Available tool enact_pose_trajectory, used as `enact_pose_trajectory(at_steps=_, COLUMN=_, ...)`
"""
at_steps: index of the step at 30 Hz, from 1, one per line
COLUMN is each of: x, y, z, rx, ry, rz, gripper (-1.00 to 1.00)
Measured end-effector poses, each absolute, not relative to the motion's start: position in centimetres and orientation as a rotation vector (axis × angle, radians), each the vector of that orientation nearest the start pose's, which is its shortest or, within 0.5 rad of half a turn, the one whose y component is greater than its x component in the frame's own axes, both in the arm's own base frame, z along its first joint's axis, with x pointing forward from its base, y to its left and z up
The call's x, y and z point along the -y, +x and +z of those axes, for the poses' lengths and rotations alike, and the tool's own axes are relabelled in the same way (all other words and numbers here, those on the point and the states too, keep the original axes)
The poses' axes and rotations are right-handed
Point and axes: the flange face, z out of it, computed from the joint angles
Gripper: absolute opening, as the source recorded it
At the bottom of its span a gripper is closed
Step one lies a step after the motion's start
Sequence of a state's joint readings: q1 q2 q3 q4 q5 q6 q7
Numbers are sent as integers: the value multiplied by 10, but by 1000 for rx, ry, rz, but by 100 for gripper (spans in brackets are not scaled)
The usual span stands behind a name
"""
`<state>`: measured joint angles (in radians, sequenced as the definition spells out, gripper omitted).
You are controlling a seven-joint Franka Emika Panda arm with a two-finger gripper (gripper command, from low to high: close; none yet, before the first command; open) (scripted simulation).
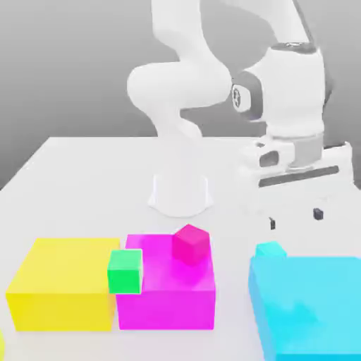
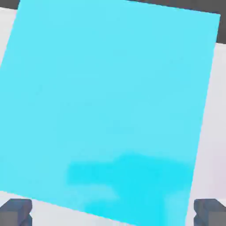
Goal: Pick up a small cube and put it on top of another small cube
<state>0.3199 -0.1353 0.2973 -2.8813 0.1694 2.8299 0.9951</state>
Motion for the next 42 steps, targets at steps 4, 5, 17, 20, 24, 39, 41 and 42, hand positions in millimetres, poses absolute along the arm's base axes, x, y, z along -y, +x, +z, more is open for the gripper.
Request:
enact_pose_trajectory(at_steps=4, x=-196, y=266, z=188, rx=-791, ry=-3034, rz=-7, gripper=0)
enact_pose_trajectory(at_steps=5, x=-197, y=266, z=182, rx=-787, ry=-3037, rz=-5, gripper=0)
enact_pose_trajectory(at_steps=17, x=-197, y=261, z=129, rx=-783, ry=-3039, rz=0, gripper=-100)
enact_pose_trajectory(at_steps=20, x=-197, y=261, z=128, rx=-783, ry=-3040, rz=-1, gripper=-100)
enact_pose_trajectory(at_steps=24, x=-198, y=265, z=151, rx=-779, ry=-3038, rz=-4, gripper=-100)
enact_pose_trajectory(at_steps=39, x=-143, y=312, z=246, rx=-577, ry=-3073, rz=23, gripper=-100)
enact_pose_trajectory(at_steps=41, x=-126, y=321, z=260, rx=-526, ry=-3080, rz=23, gripper=-100)
enact_pose_trajectory(at_steps=42, x=-117, y=326, z=267, rx=-501, ry=-3083, rz=22, gripper=-100)
